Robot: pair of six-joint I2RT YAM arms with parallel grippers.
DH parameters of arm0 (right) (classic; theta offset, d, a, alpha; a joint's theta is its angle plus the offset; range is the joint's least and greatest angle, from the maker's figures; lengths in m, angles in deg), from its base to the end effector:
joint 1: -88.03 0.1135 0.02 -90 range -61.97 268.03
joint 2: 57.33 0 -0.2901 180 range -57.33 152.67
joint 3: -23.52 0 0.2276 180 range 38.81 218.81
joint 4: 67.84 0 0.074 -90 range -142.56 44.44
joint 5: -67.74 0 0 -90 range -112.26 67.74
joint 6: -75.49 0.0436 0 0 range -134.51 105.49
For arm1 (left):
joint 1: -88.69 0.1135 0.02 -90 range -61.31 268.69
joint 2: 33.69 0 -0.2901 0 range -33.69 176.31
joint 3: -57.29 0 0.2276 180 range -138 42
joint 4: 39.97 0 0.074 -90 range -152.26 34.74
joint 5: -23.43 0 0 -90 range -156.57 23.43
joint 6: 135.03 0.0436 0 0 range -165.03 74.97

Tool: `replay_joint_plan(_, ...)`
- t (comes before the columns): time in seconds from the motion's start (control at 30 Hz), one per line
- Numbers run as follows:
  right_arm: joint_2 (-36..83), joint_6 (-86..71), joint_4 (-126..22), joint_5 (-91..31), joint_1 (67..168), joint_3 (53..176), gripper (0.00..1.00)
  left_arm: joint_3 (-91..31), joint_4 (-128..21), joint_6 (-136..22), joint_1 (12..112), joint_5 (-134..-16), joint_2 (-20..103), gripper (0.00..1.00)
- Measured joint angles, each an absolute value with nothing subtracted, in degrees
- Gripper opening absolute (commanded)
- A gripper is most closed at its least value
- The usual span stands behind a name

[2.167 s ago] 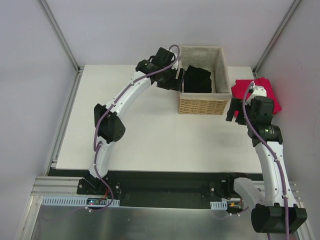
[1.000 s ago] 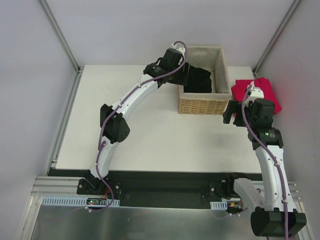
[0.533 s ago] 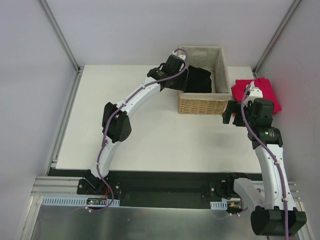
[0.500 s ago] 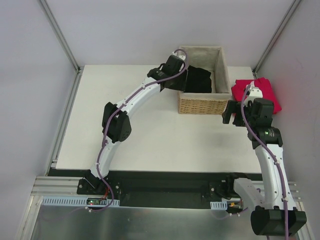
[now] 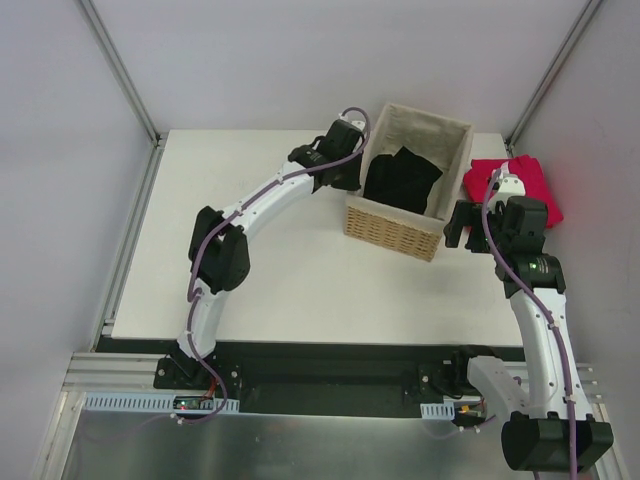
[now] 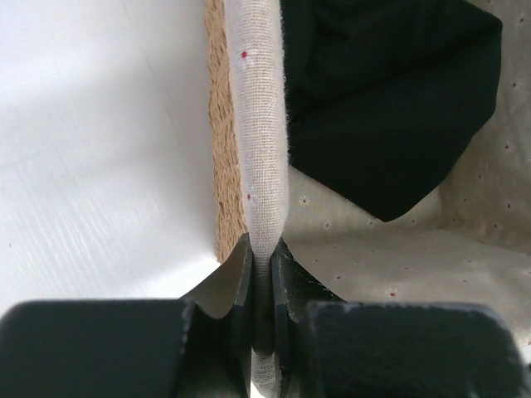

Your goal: Fold and stack the t-shirts

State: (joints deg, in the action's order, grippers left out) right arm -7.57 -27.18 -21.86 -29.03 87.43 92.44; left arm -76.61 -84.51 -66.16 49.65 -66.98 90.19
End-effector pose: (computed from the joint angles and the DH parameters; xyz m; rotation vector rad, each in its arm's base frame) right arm 0.1523 0.0035 0.3567 -0.2874 2.0151 -0.0250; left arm 0.3903 -0.3169 0.3273 0.3525 2.2098 -0.5969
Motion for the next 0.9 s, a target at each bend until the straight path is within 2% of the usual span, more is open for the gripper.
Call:
replay_joint_plan(0.4,-7.9,-26.5,-21.8,-29.9,87.5,92.5,0.97,-50.7,-88.1,-69.5,46.6,-63.9,69.2,0.0)
replay_joint_plan(0.63,-8.0,-26.0,-21.7,-31.2,87.5,92.5,0.97,-37.5,-91.7,-76.1,45.5,-55.1,56.7,0.0)
replay_joint_plan(0.9,-9.0,-25.7,-20.5,-33.1,89.2,92.5,0.97,-30.8,-95.0,-85.9,45.6,-44.2,50.1,0.0)
